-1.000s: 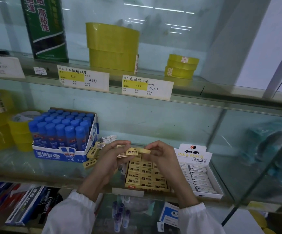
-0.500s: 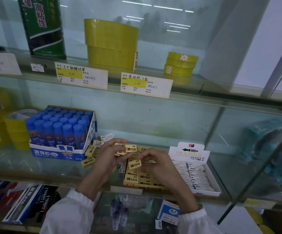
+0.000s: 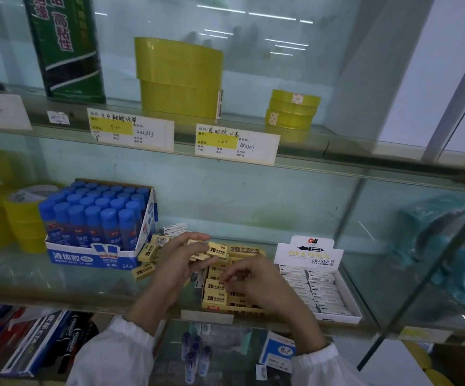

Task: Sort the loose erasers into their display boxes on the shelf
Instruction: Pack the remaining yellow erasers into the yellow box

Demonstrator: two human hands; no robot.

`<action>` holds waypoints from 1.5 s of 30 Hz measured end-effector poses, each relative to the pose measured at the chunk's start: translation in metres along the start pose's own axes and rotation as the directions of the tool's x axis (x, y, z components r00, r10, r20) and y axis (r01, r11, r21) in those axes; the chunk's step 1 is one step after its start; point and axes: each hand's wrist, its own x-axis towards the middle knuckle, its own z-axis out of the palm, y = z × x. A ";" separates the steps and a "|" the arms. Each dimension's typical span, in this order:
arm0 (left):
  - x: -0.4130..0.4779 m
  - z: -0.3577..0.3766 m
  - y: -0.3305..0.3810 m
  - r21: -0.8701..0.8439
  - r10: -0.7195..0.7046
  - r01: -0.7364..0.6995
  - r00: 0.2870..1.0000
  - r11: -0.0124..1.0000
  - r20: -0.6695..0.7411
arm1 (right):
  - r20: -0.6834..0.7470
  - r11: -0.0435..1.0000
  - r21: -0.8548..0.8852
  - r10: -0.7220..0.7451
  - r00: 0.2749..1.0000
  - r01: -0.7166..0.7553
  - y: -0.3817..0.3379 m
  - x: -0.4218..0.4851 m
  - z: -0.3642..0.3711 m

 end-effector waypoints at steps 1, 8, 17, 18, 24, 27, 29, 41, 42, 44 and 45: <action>0.000 0.000 0.000 -0.003 0.000 0.000 1.000 1.000 0.001 | -0.015 1.000 0.031 -0.001 1.000 0.001 0.000 0.001 0.000; -0.002 -0.001 0.001 0.018 -0.013 0.012 0.999 1.000 0.032 | -0.256 0.973 0.229 0.063 0.965 -0.003 -0.004 0.012 0.003; 0.003 -0.003 -0.003 0.009 0.025 -0.025 1.000 1.000 -0.010 | -0.318 0.990 0.141 0.031 0.947 0.014 0.000 0.018 0.005; 0.005 -0.005 -0.003 -0.005 0.039 -0.039 0.999 0.999 -0.039 | -0.322 0.989 0.148 0.048 0.946 0.000 0.001 0.017 0.004; 0.011 -0.013 -0.005 -0.149 0.053 -0.059 0.998 0.987 -0.042 | -0.129 0.997 -0.013 0.071 0.989 -0.073 0.004 0.015 0.004; 0.010 -0.013 -0.006 -0.150 0.037 -0.036 0.999 0.988 0.003 | -0.130 0.997 -0.068 0.019 0.991 -0.028 0.003 0.014 0.004; 0.009 -0.012 -0.006 -0.134 0.033 -0.028 0.999 0.991 0.032 | -0.126 0.996 -0.089 0.003 0.992 -0.014 0.002 0.013 0.004; 0.000 -0.005 -0.001 -0.002 -0.031 0.032 0.979 0.999 0.202 | -0.339 0.994 -0.069 -0.108 0.934 0.090 -0.008 0.021 0.008; -0.001 -0.004 -0.001 0.049 -0.027 0.017 0.980 0.999 0.197 | -0.309 0.993 -0.032 -0.114 0.944 0.110 -0.009 0.021 0.007; -0.002 -0.004 -0.003 0.130 -0.012 -0.013 0.982 0.991 0.187 | -0.266 0.988 0.045 -0.129 0.955 0.146 -0.012 0.023 0.006; -0.003 -0.003 -0.004 0.149 -0.006 -0.022 0.983 0.989 0.183 | -0.266 0.987 0.058 -0.130 0.955 0.151 -0.012 0.024 0.006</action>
